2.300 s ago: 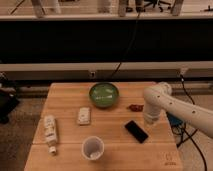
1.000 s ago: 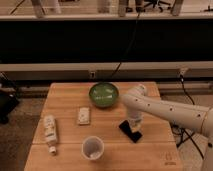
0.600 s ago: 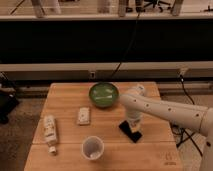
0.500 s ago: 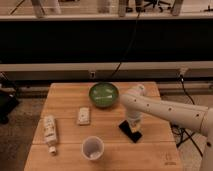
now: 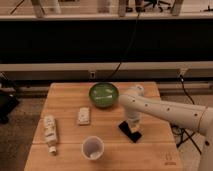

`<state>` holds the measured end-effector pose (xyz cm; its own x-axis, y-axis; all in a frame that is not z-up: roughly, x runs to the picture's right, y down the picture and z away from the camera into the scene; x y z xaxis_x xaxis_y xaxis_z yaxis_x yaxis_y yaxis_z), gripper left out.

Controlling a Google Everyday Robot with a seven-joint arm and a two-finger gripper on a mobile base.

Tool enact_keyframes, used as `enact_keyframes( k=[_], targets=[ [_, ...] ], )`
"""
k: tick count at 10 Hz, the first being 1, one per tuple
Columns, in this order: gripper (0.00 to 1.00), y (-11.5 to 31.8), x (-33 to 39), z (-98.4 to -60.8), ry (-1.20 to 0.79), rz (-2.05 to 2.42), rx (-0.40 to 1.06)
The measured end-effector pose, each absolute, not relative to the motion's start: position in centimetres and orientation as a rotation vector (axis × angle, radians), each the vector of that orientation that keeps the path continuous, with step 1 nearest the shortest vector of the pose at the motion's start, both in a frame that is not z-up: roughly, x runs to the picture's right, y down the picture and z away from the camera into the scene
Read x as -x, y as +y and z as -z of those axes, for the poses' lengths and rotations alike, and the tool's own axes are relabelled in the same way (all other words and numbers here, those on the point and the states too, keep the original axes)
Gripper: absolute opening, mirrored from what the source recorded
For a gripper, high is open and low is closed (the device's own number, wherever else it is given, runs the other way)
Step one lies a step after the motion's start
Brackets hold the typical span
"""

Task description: Push the eraser across the table

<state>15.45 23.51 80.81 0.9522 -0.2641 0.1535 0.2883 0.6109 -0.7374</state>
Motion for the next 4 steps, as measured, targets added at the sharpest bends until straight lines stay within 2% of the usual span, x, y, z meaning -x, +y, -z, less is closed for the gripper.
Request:
enact_keyframes(
  k=[4],
  targets=[
    [0.01,23.64,-14.88,-81.02,-0.024,0.334,0.856]
  ],
)
